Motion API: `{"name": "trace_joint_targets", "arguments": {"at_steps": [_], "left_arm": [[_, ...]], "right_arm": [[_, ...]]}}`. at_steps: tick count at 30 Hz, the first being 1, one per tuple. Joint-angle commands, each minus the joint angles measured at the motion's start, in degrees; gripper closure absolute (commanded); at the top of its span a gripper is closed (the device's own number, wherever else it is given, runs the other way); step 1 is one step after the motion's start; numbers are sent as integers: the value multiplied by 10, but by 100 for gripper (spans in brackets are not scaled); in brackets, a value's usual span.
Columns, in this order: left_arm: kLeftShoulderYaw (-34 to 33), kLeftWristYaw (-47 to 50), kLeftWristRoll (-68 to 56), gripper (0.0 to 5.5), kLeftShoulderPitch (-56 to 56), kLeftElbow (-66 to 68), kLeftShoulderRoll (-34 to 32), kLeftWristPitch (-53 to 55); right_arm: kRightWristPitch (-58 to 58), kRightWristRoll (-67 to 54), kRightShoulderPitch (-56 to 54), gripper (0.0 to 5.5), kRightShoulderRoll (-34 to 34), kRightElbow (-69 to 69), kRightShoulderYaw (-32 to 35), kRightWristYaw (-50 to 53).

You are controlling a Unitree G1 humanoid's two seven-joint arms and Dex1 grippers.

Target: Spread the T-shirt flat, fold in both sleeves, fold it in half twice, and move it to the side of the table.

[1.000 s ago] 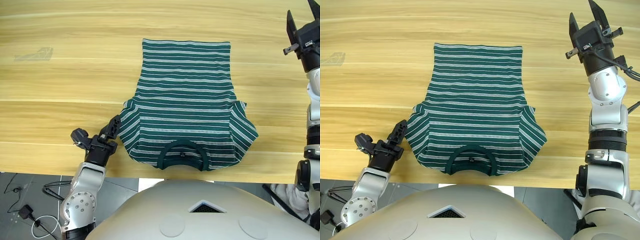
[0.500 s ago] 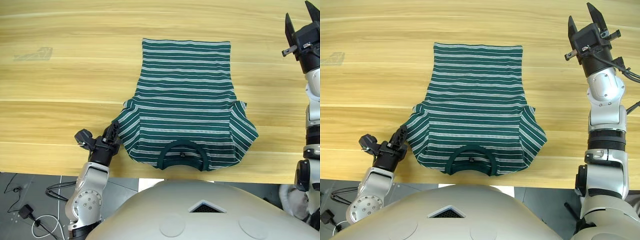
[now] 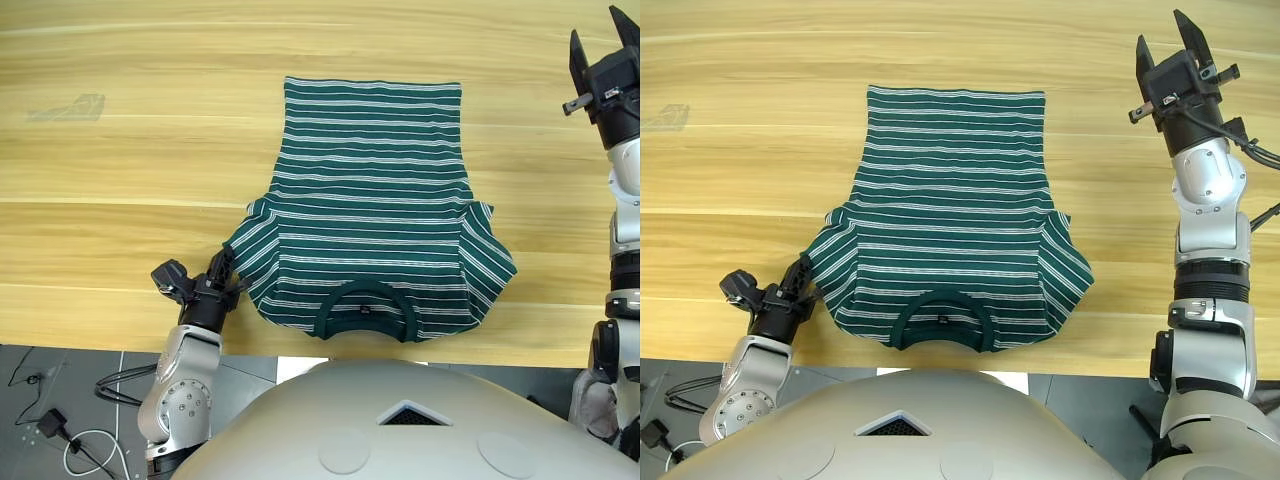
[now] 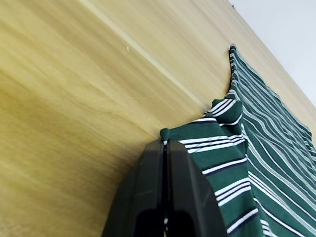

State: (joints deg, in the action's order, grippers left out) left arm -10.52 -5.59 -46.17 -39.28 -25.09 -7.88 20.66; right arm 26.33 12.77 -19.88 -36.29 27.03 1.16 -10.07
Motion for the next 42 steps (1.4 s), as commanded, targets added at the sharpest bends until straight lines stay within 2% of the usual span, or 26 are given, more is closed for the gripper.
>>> {"name": "trace_joint_targets", "arguments": {"at_steps": [1,7,11,19,25,30,34,38,42], "left_arm": [[17,-23,52,548,-13,-14,1,-26],[44,-72,236,548,-29,-47,8,-233],[66,-92,287,548,-29,-27,1,-276],[178,-169,400,548,-28,-2,-75,-261],[199,-179,430,548,-17,-15,-96,-263],[178,-112,484,548,21,43,-87,-171],[196,-139,461,548,16,25,-96,-148],[212,-179,414,484,2,-26,-110,-117],[215,-246,320,424,-14,-77,-131,-84]], "right_arm": [[3,9,3,355,5,8,-5,4],[6,11,-3,355,5,15,-9,5],[7,13,-6,355,7,18,-11,6],[10,16,-9,355,7,26,-11,9],[13,16,-2,355,7,29,-10,13],[13,12,11,355,7,20,-7,13],[13,9,20,355,5,23,-3,13],[12,-1,30,355,6,19,1,7],[5,-61,48,355,14,5,12,-39]]}}
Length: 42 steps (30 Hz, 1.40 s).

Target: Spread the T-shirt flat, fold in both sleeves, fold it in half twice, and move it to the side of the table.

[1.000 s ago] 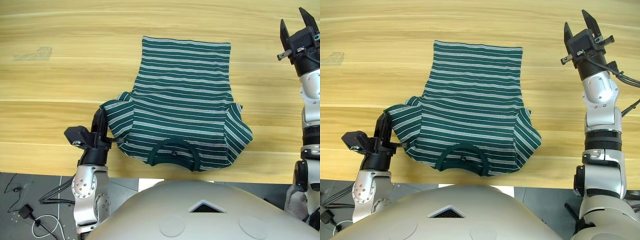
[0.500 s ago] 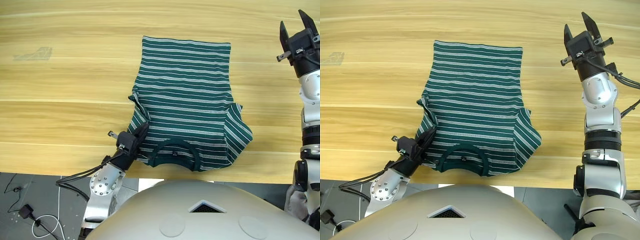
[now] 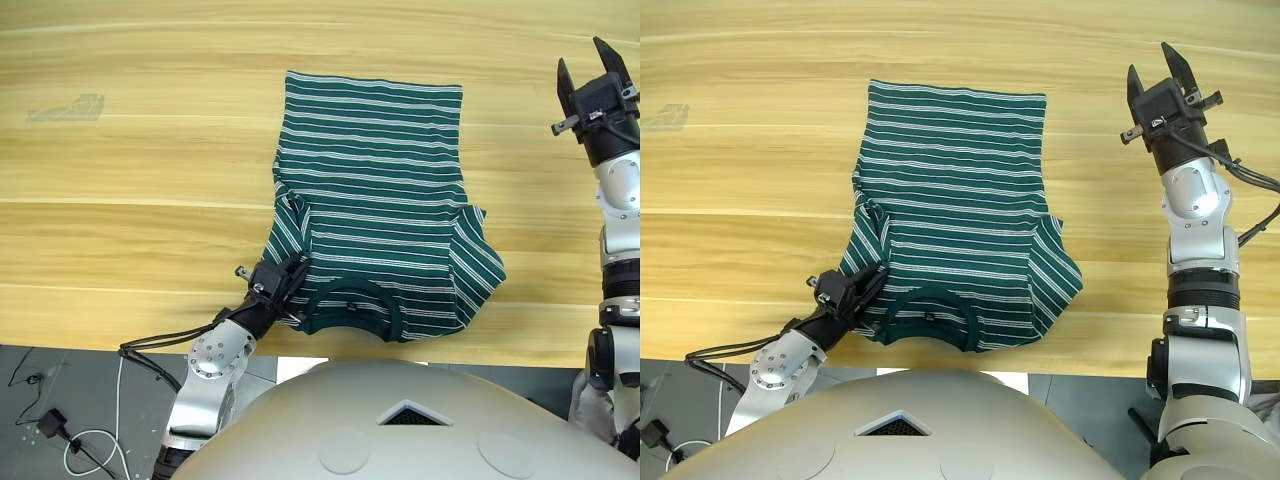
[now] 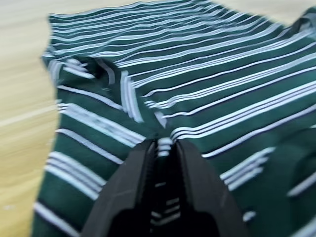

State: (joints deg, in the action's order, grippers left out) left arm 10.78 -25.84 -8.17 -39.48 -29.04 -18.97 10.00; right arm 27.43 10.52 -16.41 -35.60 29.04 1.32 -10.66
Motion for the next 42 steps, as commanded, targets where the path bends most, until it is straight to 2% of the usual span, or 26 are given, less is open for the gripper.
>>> {"name": "trace_joint_targets", "arguments": {"at_steps": [1,7,10,13,14,17,19,25,30,42], "left_arm": [[3,-55,-77,400,-16,-49,-26,27],[20,-79,-69,307,-22,-60,-64,25],[9,-84,-99,258,-17,-71,-62,19],[-62,-100,-237,247,-3,-125,-51,21],[-106,-87,-296,247,13,-136,-47,23],[-252,13,-406,247,81,-113,-36,18],[-310,57,-420,247,105,-91,-39,17],[-348,106,-408,247,126,-82,-36,37],[-349,118,-397,247,122,-80,-25,42],[-346,121,-385,247,131,-75,-16,52]], "right_arm": [[-8,-42,15,355,8,-17,12,-37],[-14,-61,33,355,7,-29,21,-52],[-43,-151,63,355,20,-73,38,-112],[-150,-359,159,355,20,-193,68,-268],[-196,-429,206,355,9,-230,84,-326],[-330,-583,335,355,-26,-298,144,-448],[-382,-614,386,355,-43,-309,167,-487],[-470,-598,443,355,-77,-302,175,-545],[-329,-441,461,355,-79,-267,142,-589],[-272,-355,439,355,-70,-242,117,-604]]}}
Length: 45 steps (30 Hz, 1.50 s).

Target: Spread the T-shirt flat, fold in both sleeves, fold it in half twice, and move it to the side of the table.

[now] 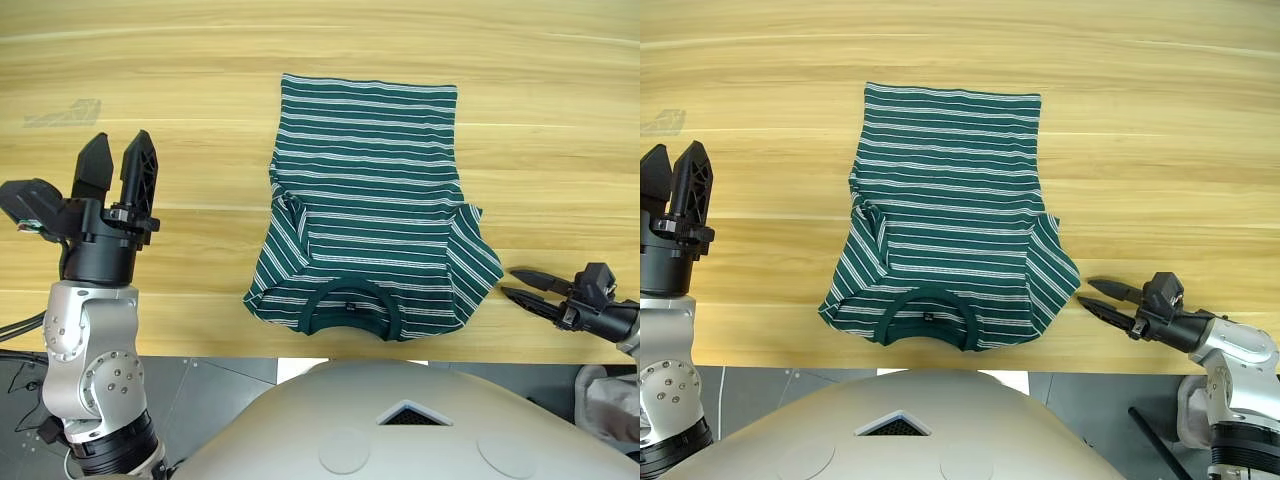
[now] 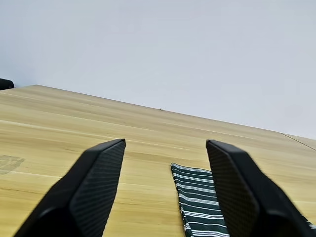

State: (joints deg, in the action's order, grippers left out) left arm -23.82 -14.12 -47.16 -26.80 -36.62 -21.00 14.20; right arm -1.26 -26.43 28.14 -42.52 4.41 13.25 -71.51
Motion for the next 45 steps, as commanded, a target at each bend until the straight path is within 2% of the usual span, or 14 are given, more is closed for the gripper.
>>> {"name": "trace_joint_targets", "arguments": {"at_steps": [1,15,27,40,45], "left_arm": [[0,5,3,247,5,0,5,11],[14,8,1,247,11,-8,23,22],[25,1,10,243,11,-2,27,21],[31,-3,23,243,13,5,35,16],[34,-7,29,243,12,8,37,16]], "right_arm": [[20,19,-10,355,3,5,-3,8],[57,38,-63,355,32,36,-13,39],[66,39,-64,548,31,50,-21,34],[59,16,-82,548,36,33,-23,26],[-22,-87,-79,548,42,-36,-6,-7]]}}
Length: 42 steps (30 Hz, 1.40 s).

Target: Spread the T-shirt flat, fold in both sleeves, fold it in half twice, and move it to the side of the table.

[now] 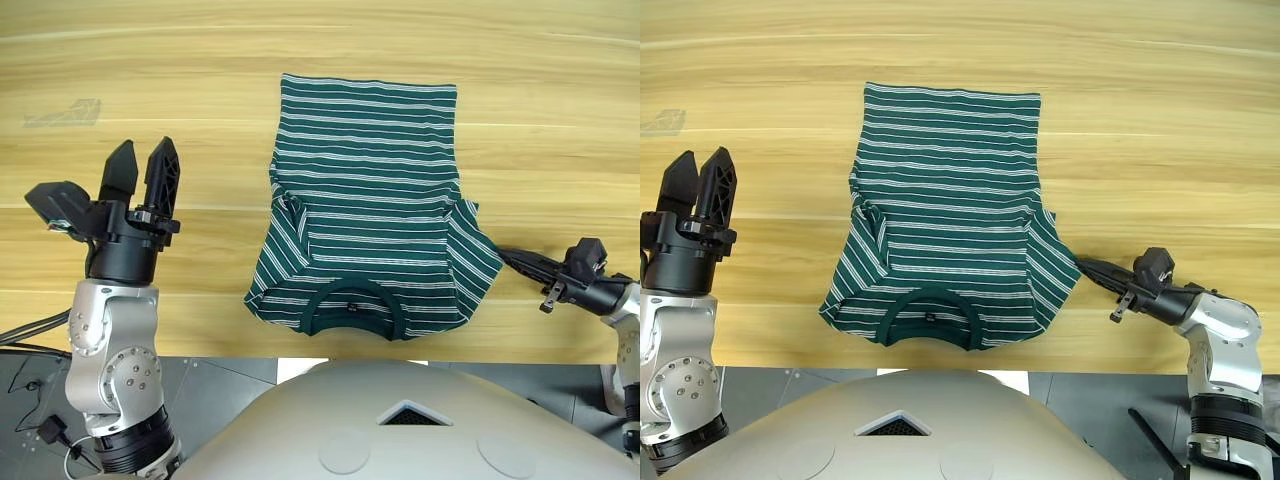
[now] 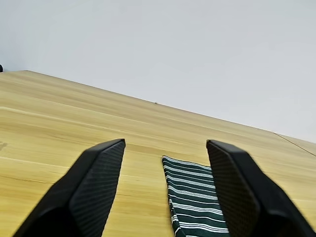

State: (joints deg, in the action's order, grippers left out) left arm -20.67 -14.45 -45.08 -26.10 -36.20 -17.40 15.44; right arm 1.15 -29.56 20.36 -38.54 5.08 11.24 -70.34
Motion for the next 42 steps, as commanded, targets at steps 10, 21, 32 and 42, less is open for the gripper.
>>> {"name": "trace_joint_targets", "arguments": {"at_steps": [10,21,32,42], "left_arm": [[5,-4,12,243,5,4,4,3],[3,-8,12,243,2,7,5,3],[8,-17,29,243,-2,16,6,-4],[14,-26,53,243,-1,20,13,-8]], "right_arm": [[-79,-74,-26,462,-3,42,53,-25],[-49,-15,-40,280,-5,137,47,-40],[-49,15,-50,300,22,103,21,-12],[-75,24,-32,479,15,61,2,-4]]}}
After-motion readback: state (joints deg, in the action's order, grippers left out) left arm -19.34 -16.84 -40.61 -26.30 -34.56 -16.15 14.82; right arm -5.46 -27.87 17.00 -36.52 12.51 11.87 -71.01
